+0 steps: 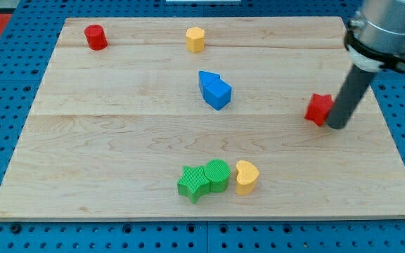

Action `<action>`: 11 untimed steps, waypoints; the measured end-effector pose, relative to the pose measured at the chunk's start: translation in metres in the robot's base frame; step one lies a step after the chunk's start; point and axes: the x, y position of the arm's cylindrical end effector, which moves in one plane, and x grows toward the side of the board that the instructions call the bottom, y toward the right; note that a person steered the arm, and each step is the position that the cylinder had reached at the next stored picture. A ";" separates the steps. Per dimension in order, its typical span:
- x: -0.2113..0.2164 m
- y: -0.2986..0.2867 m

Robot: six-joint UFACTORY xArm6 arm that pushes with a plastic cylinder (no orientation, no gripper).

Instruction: Move the red star to the right of the yellow hexagon

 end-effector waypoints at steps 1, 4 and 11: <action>-0.027 -0.062; -0.070 -0.090; -0.117 -0.080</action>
